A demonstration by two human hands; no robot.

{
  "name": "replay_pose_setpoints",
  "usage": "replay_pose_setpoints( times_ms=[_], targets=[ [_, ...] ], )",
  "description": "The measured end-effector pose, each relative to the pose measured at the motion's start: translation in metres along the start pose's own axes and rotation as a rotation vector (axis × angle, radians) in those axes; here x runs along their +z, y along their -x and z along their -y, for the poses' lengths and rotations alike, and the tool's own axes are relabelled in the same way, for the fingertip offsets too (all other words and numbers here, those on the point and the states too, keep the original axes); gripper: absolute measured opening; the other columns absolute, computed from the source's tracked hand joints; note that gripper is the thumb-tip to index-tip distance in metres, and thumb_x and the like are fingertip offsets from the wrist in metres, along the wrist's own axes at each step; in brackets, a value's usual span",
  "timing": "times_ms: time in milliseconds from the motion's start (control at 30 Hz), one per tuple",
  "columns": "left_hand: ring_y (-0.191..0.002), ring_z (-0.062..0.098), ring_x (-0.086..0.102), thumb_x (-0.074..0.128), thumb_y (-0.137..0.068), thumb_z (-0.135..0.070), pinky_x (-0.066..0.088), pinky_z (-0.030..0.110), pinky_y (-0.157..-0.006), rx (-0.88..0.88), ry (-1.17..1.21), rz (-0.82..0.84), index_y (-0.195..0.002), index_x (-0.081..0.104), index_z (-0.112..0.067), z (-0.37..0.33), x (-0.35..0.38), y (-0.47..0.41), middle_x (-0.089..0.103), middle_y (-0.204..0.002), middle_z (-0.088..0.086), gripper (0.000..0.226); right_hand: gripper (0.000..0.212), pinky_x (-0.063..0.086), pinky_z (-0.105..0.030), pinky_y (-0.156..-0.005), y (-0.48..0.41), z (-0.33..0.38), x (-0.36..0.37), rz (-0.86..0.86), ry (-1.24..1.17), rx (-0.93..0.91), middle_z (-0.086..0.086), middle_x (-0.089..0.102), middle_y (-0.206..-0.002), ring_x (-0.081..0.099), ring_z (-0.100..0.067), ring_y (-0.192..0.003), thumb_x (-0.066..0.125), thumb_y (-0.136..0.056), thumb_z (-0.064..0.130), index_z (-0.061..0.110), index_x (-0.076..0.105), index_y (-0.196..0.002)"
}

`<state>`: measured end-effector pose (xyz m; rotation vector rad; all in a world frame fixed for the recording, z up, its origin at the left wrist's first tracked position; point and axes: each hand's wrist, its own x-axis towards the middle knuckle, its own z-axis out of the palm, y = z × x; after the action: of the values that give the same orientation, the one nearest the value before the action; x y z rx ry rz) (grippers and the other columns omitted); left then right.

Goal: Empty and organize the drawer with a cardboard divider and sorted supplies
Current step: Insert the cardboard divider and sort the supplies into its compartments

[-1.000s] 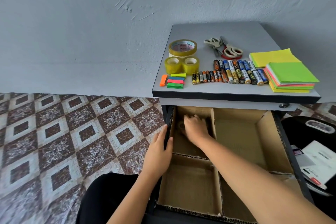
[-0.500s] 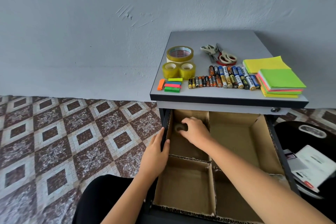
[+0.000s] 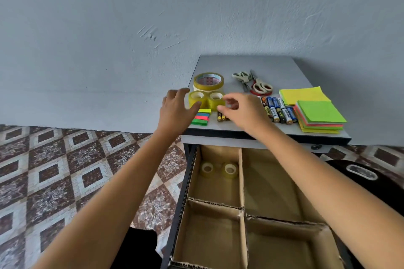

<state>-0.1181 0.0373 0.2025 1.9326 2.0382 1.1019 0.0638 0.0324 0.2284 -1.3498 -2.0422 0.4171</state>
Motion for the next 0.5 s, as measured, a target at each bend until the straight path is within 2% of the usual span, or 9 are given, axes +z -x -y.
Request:
replay_pose_setpoints(
  times_ms=[167, 233, 267, 300, 367, 500],
  targets=[
    [-0.129, 0.032, 0.04, 0.063, -0.08, -0.054, 0.039, 0.047, -0.102, -0.112, -0.146, 0.262, -0.142, 0.035, -0.01, 0.003, 0.012, -0.055, 0.04, -0.142, 0.015, 0.081, 0.053, 0.042, -0.033, -0.096, -0.043, -0.006, 0.013, 0.002, 0.138, 0.031, -0.008, 0.053, -0.132, 0.049, -0.022, -0.121, 0.061, -0.088, 0.038, 0.012, 0.049, -0.133],
    [-0.117, 0.031, 0.05, 0.064, -0.078, -0.056, 0.045, 0.043, -0.09, -0.114, -0.162, 0.306, -0.131, 0.047, -0.006, 0.007, 0.017, -0.065, 0.051, -0.131, 0.016, 0.075, 0.058, 0.043, -0.037, -0.096, -0.052, -0.008, 0.019, 0.022, 0.206, 0.057, -0.01, 0.051, -0.133, 0.047, -0.025, -0.122, 0.059, -0.088, 0.042, 0.012, 0.046, -0.135],
    [-0.106, 0.029, 0.054, 0.064, -0.078, -0.055, 0.045, 0.039, -0.081, -0.098, -0.159, 0.31, -0.12, 0.055, -0.004, 0.007, 0.019, -0.067, 0.058, -0.118, 0.016, 0.067, 0.06, 0.043, -0.038, -0.095, -0.056, -0.009, 0.022, 0.048, 0.248, 0.072, -0.011, 0.05, -0.132, 0.047, -0.027, -0.122, 0.059, -0.087, 0.044, 0.013, 0.044, -0.136],
    [-0.096, 0.027, 0.056, 0.064, -0.08, -0.053, 0.043, 0.035, -0.073, -0.083, -0.15, 0.307, -0.109, 0.06, -0.002, 0.007, 0.02, -0.068, 0.061, -0.105, 0.016, 0.058, 0.063, 0.043, -0.039, -0.095, -0.059, -0.009, 0.024, 0.078, 0.284, 0.088, -0.012, 0.051, -0.132, 0.047, -0.028, -0.121, 0.059, -0.087, 0.047, 0.012, 0.042, -0.137],
    [-0.084, 0.024, 0.053, 0.062, -0.084, -0.046, 0.038, 0.032, -0.067, -0.068, -0.133, 0.298, -0.099, 0.064, 0.002, 0.005, 0.02, -0.068, 0.058, -0.088, 0.013, 0.049, 0.065, 0.043, -0.04, -0.095, -0.064, -0.011, 0.028, 0.121, 0.315, 0.116, -0.011, 0.052, -0.131, 0.048, -0.029, -0.12, 0.059, -0.086, 0.049, 0.012, 0.041, -0.136],
    [-0.085, 0.02, 0.051, 0.061, -0.085, -0.044, 0.041, 0.032, -0.071, -0.069, -0.13, 0.272, -0.103, 0.064, -0.001, 0.005, 0.019, -0.067, 0.06, -0.094, 0.011, 0.046, 0.06, 0.043, -0.042, -0.095, -0.065, -0.015, 0.031, 0.116, 0.301, 0.13, -0.009, 0.055, -0.129, 0.05, -0.028, -0.118, 0.06, -0.086, 0.046, 0.011, 0.044, -0.132]
  ],
)
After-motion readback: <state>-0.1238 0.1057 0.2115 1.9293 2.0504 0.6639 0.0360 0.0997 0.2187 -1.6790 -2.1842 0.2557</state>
